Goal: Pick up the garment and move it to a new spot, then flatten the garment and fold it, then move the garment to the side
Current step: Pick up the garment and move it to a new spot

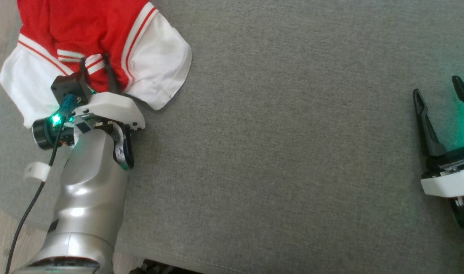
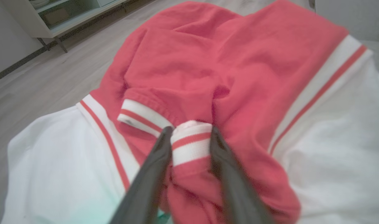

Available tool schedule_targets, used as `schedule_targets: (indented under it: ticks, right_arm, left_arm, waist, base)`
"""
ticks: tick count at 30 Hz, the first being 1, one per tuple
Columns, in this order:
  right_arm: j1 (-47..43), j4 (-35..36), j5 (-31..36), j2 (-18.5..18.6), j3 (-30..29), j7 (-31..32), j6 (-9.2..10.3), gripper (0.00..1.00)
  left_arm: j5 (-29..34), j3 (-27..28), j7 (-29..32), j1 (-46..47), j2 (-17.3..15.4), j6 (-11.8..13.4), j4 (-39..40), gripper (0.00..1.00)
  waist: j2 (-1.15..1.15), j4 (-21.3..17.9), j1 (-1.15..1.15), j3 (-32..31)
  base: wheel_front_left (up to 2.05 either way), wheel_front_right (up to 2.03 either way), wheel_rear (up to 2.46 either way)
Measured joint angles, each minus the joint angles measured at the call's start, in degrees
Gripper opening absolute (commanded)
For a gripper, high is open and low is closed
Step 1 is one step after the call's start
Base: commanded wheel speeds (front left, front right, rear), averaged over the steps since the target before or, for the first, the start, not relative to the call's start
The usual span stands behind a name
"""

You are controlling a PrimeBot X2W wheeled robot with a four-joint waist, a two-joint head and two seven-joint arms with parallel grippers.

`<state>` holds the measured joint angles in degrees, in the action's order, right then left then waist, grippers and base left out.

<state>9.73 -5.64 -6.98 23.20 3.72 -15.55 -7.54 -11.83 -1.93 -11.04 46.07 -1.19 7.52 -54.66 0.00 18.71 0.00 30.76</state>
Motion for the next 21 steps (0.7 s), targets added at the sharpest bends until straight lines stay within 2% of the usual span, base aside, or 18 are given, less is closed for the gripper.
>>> schedule_targets:
  ticks: [2,5,10,16,21]
  right_arm:
    - [0.34,-0.52,-0.01,-0.36,0.03,0.0,0.0,1.0]
    - [1.97,-3.32,0.0,-2.35,0.69,0.1,0.0,1.0]
    - [2.43,-6.69,-0.08,-7.6,3.63,0.54,0.0,1.0]
    - [1.72,-8.65,-0.69,-13.11,6.34,0.69,0.0,1.0]
    - [-2.32,-9.03,-1.13,-16.3,7.06,0.7,0.0,1.0]
  left_arm:
    - [-0.29,-0.07,-1.43,0.77,-0.03,-0.77,-1.23,0.0]
    - [0.99,-0.48,-3.12,0.65,-1.79,-1.46,0.22,0.0]
    - [4.19,-0.99,-3.28,0.51,-6.64,-1.53,11.74,0.0]
    - [5.31,-2.3,-3.47,-1.62,-9.72,-4.21,20.36,0.0]
    - [5.35,-3.96,0.33,-2.26,-11.73,-6.37,28.91,0.0]
  waist:
    - [0.0,-0.31,0.01,-0.39]
    - [0.0,-1.25,0.01,-2.46]
    - [0.0,-4.14,0.01,-6.52]
    - [0.0,-10.11,0.0,-12.42]
    - [0.0,-16.35,-0.01,-17.53]
  base:
    - [0.0,0.0,0.0]
    - [0.0,0.0,0.0]
    - [0.0,0.0,0.0]
    - [0.0,0.0,0.0]
    - [0.0,0.0,0.0]
